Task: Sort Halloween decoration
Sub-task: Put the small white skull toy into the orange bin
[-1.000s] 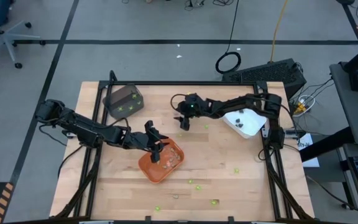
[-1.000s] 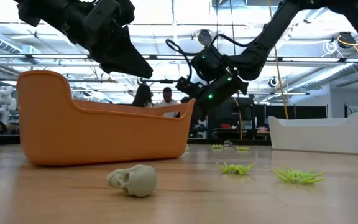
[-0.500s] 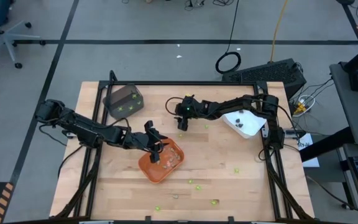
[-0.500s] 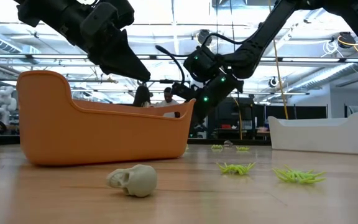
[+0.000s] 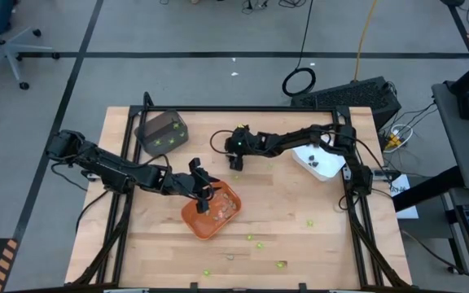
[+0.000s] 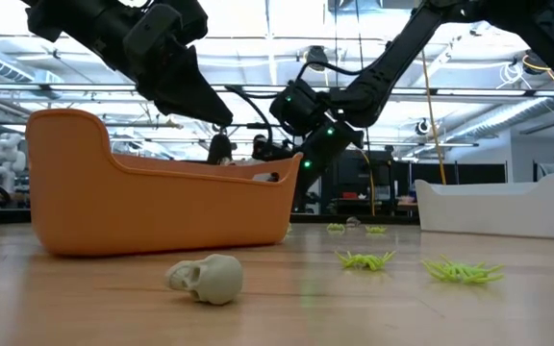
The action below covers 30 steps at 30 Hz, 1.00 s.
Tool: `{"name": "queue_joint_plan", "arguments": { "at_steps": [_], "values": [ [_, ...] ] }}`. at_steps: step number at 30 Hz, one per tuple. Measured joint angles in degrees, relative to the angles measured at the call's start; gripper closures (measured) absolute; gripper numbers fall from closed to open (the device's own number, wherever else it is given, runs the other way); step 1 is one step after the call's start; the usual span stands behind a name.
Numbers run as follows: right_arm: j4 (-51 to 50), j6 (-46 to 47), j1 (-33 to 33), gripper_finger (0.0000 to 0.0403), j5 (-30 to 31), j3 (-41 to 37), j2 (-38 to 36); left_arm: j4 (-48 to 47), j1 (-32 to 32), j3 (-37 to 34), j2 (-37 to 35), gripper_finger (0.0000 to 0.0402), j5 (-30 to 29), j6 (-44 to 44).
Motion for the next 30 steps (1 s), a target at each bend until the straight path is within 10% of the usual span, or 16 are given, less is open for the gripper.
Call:
{"name": "queue_joint_plan", "arguments": {
  "at_steps": [30],
  "values": [
    [-4.9, 4.7, -0.9, 0.0319, -3.1, -0.1, 0.1, -2.4, -3.1, 0.0, 0.0, 0.0283, 0.0, -0.4]
  ]
}}
